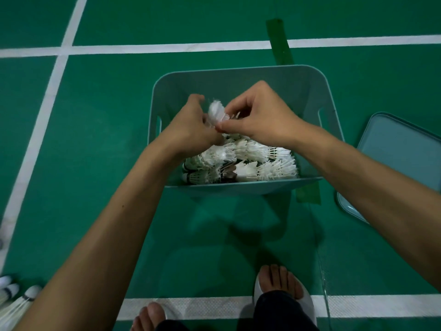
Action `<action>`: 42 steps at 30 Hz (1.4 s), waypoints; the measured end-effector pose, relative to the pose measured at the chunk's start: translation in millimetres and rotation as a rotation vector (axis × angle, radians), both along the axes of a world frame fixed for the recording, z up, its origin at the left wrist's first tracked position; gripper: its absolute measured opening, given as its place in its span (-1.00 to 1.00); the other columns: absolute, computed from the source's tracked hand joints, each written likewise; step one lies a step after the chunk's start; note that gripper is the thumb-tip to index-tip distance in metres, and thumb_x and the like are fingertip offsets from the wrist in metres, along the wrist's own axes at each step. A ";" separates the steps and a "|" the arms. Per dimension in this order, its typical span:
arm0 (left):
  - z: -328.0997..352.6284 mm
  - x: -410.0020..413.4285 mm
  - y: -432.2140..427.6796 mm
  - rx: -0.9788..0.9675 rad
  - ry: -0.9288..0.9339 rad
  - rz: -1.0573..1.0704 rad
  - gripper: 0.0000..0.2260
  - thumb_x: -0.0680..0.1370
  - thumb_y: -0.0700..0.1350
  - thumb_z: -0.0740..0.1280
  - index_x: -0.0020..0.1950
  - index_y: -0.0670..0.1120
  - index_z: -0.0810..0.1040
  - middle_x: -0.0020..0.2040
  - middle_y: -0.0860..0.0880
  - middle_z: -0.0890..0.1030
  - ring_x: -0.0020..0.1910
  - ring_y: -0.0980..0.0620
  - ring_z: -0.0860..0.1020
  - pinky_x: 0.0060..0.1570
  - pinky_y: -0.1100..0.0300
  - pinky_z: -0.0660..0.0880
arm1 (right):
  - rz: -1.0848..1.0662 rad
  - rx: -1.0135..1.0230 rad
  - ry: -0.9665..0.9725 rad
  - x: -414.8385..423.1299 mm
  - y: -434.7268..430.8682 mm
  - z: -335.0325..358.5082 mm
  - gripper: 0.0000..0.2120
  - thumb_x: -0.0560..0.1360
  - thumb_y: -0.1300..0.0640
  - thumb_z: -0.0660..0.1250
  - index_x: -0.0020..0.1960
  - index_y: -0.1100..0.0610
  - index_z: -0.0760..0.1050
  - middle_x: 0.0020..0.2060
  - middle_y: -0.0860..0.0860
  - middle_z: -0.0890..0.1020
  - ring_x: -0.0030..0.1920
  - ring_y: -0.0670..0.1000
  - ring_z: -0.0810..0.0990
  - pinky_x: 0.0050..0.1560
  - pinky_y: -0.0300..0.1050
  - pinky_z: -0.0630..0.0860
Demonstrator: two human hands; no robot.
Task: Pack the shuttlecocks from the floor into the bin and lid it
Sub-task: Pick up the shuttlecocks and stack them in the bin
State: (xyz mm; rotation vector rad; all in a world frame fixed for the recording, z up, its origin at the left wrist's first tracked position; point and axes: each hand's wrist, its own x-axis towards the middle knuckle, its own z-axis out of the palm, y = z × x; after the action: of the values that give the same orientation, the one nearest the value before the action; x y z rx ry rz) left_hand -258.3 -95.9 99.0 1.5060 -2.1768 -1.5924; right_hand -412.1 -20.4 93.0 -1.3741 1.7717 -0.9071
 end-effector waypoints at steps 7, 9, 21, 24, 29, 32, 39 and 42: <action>-18.0 10.1 -8.8 -0.285 -0.481 -0.164 -0.85 0.58 -0.30 0.23 -0.18 -0.25 0.48 -0.23 -0.14 0.52 -0.27 -0.08 0.50 -0.28 0.10 0.43 | -0.221 0.274 0.103 -1.1 6.8 -29.2 -0.69 0.43 0.18 0.51 -0.31 0.41 0.54 -0.54 0.08 0.45 -0.54 -0.03 0.34 -0.33 -0.23 0.51; -25.8 7.2 -10.2 -0.223 -0.590 -0.315 -0.89 0.60 -0.29 0.26 -0.12 -0.23 0.50 -0.21 -0.10 0.52 -0.25 -0.03 0.52 -0.26 0.09 0.44 | -0.214 0.331 0.097 6.4 1.8 -40.4 -0.76 0.44 0.20 0.49 -0.20 0.41 0.62 -0.40 0.20 0.63 -0.48 0.01 0.47 -0.37 -0.08 0.59; -39.5 16.1 -9.7 -0.132 -0.559 -0.505 -0.70 0.52 -0.34 0.22 0.14 -0.24 0.68 0.18 -0.20 0.67 0.13 -0.16 0.64 0.21 -0.11 0.57 | -0.296 0.746 -0.440 2.4 -17.9 -57.6 -0.97 0.60 0.30 0.33 0.03 0.24 0.49 -0.05 0.14 0.59 -0.07 0.19 0.76 -0.03 0.00 0.68; -30.6 17.4 -4.3 -0.193 -0.527 -0.499 -0.73 0.53 -0.35 0.24 0.13 -0.28 0.67 0.20 -0.25 0.62 0.15 -0.21 0.62 0.20 -0.09 0.57 | -0.316 0.738 -0.564 -3.2 -16.8 -54.6 -0.95 0.62 0.31 0.30 0.06 0.21 0.47 -0.09 0.09 0.57 -0.13 0.16 0.75 -0.01 -0.06 0.66; -20.6 15.4 -0.5 -0.306 -0.444 -0.462 -0.73 0.54 -0.37 0.29 0.19 -0.26 0.64 0.34 -0.14 0.39 0.21 -0.17 0.54 0.23 0.13 0.46 | -0.376 0.740 -0.694 -15.5 -13.3 -51.9 -0.95 0.62 0.33 0.26 0.02 0.20 0.44 0.09 0.13 0.58 0.01 0.17 0.73 -0.01 -0.07 0.66; -27.7 14.0 -5.1 -0.366 -0.416 -0.459 -0.65 0.50 -0.38 0.33 0.26 -0.20 0.62 0.38 -0.15 0.38 0.31 -0.15 0.46 0.40 0.06 0.40 | -0.449 0.728 -0.789 -18.5 -13.1 -53.1 -0.94 0.63 0.35 0.24 0.02 0.24 0.44 0.16 0.21 0.56 0.12 0.23 0.70 0.06 -0.02 0.66; -45.4 17.1 -11.3 -0.532 -0.368 -0.477 -0.72 0.42 -0.33 0.47 0.02 -0.01 0.69 0.30 -0.11 0.52 0.30 -0.14 0.46 0.28 -0.09 0.47 | -0.480 0.624 -0.682 -16.5 -18.4 -57.2 -0.94 0.57 0.36 0.36 0.02 0.25 0.52 0.06 0.20 0.59 -0.04 0.23 0.74 -0.19 -0.07 0.71; -46.1 14.5 -13.7 -0.571 -0.361 -0.454 -0.76 0.41 -0.31 0.48 -0.14 0.05 0.66 0.17 -0.06 0.58 0.21 -0.12 0.52 0.12 -0.07 0.54 | -0.458 0.599 -0.471 -18.0 -16.8 -55.9 -0.93 0.53 0.33 0.45 -0.01 0.27 0.58 -0.04 0.22 0.69 -0.22 0.17 0.75 -0.32 -0.06 0.70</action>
State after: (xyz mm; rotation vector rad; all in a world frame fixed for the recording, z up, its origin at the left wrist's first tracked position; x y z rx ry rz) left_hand -243.8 -109.6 52.9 1.2413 -2.9841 -0.6552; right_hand -430.1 -37.2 37.1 -0.3446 1.7919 -0.7517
